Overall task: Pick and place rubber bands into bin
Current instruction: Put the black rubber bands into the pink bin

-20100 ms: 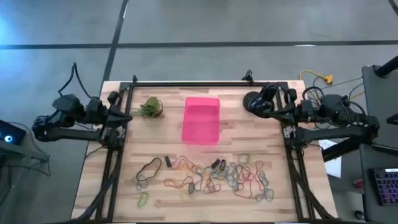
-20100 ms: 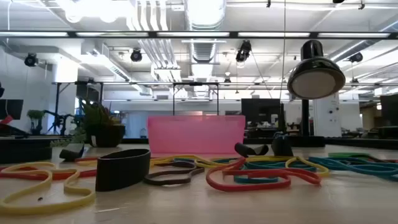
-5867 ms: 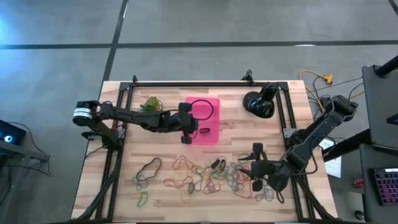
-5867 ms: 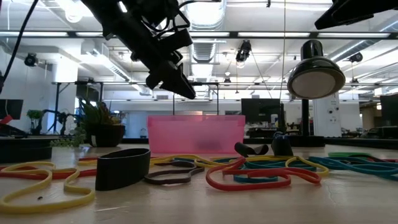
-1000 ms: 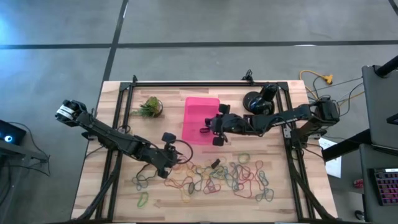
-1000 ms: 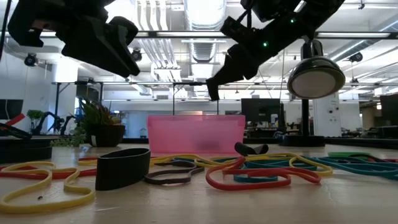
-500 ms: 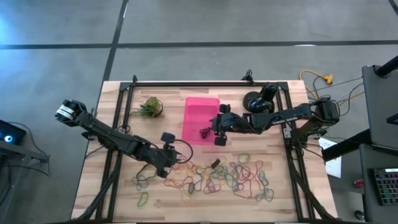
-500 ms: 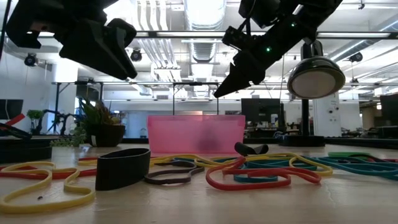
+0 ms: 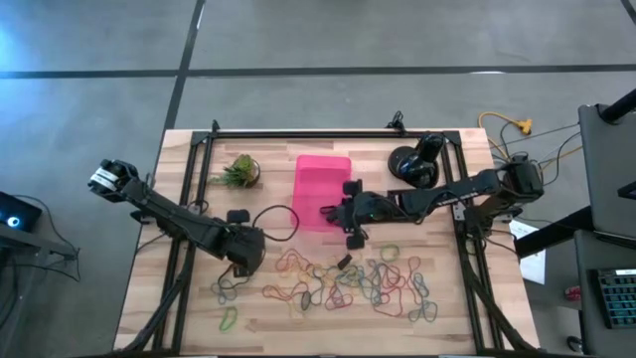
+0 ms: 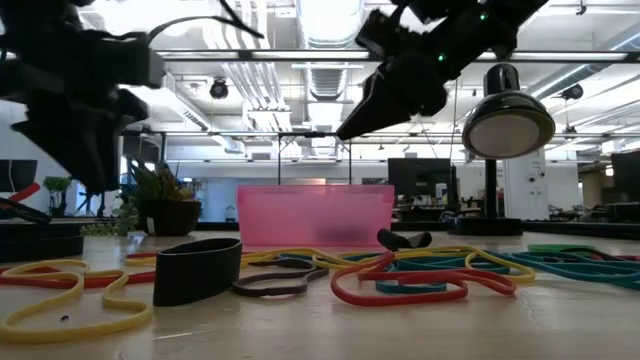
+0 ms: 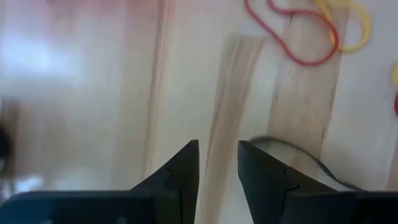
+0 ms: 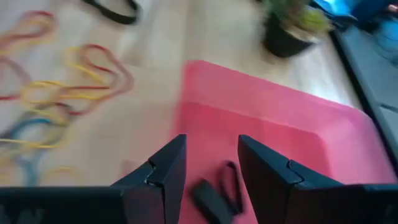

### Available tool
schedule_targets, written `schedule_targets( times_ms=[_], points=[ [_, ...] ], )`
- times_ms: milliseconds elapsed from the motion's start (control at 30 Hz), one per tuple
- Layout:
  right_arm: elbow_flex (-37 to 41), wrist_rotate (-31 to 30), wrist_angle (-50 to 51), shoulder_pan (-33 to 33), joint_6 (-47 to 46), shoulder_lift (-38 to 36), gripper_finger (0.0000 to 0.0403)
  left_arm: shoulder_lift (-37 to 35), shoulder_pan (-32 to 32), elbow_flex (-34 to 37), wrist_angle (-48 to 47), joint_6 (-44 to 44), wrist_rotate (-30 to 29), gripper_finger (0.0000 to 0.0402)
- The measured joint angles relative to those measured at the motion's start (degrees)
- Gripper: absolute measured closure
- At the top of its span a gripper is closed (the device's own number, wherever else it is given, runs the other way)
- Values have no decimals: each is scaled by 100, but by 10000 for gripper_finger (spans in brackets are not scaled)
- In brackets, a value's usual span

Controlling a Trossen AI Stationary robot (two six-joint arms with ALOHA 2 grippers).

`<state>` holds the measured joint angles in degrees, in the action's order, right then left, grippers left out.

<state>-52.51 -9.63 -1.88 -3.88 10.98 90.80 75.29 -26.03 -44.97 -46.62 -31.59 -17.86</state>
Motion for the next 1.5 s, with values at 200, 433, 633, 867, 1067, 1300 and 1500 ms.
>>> schedule_targets(
  times_ms=[200,433,633,867,1067,1300,1500],
  points=[
    [-4,116,63,-515,-37,0,268,16,-126,15,-35,-427,311,307],
    [-4,116,193,-1245,-324,0,276,424,-137,37,-19,-565,340,307],
    [-4,115,216,-1856,-379,-12,273,1030,-137,25,34,-557,458,307],
    [-4,65,208,-2252,-643,-70,282,1278,-137,13,61,-493,484,307],
    [-4,63,207,-2401,-699,-72,289,1303,-137,11,76,-360,473,321],
    [-4,63,207,-2436,-804,-74,301,1303,-135,13,66,-346,397,396],
    [-4,64,208,-2439,-804,-74,312,1290,-137,-56,49,-238,117,399]
  ],
)
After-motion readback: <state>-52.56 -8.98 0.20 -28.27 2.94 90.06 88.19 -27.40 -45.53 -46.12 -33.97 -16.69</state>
